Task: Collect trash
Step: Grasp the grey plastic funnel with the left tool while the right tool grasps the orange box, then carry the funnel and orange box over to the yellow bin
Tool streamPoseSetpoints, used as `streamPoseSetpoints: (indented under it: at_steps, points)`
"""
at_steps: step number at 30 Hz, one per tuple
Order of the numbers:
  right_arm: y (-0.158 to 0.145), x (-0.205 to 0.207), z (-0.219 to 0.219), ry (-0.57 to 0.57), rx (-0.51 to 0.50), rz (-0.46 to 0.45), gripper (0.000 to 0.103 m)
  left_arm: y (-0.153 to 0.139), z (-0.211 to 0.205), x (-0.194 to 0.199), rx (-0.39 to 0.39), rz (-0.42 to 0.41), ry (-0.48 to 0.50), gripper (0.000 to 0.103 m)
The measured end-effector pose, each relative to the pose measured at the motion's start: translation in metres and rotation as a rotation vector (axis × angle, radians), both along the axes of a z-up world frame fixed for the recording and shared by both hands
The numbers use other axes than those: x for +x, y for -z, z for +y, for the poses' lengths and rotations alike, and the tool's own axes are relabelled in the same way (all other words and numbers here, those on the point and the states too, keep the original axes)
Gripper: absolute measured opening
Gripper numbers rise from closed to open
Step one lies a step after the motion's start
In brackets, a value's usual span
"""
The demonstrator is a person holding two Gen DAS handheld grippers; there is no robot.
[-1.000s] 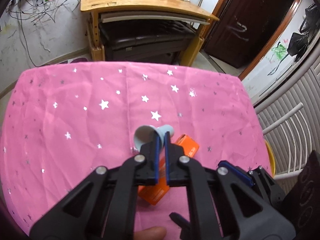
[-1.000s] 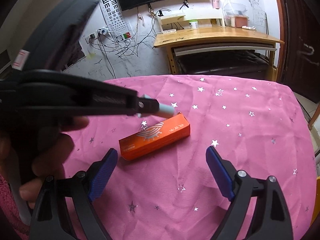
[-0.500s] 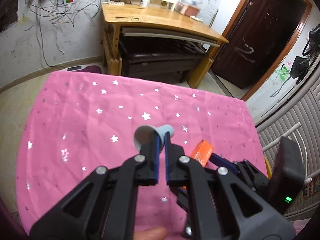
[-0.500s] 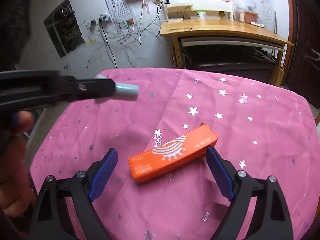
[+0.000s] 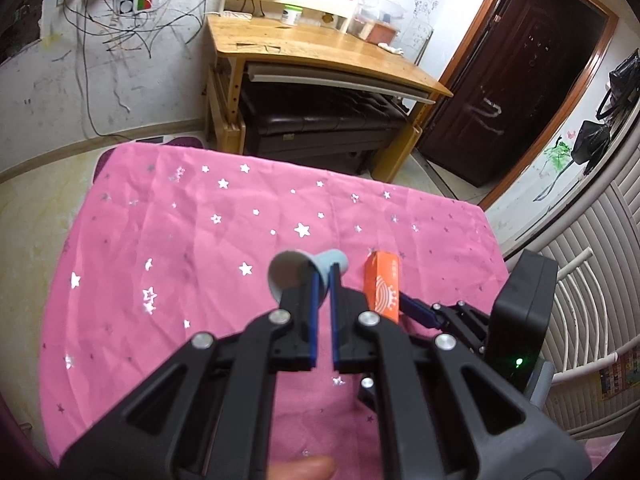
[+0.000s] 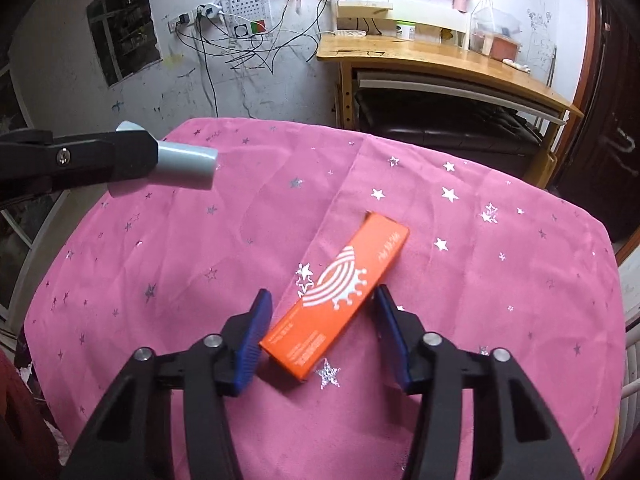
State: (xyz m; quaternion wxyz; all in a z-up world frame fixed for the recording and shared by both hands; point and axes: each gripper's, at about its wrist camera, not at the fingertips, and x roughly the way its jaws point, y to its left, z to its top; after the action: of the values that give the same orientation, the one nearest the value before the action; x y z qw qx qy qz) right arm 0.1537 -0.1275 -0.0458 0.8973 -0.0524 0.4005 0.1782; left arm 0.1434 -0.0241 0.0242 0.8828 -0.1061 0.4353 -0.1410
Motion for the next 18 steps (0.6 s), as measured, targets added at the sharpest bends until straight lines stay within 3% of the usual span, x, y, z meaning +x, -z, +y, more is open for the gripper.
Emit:
streamPoseSetpoints:
  at_steps: [4, 18]
  points:
    - [-0.001, -0.002, -0.007, 0.009, 0.009, -0.002, 0.018, 0.000, -0.004, -0.004, 0.009, -0.002, 0.001, 0.003]
    - [-0.022, -0.032, -0.061, 0.094, 0.065, -0.100, 0.017, -0.003, -0.037, -0.014, 0.050, -0.009, 0.032, 0.003]
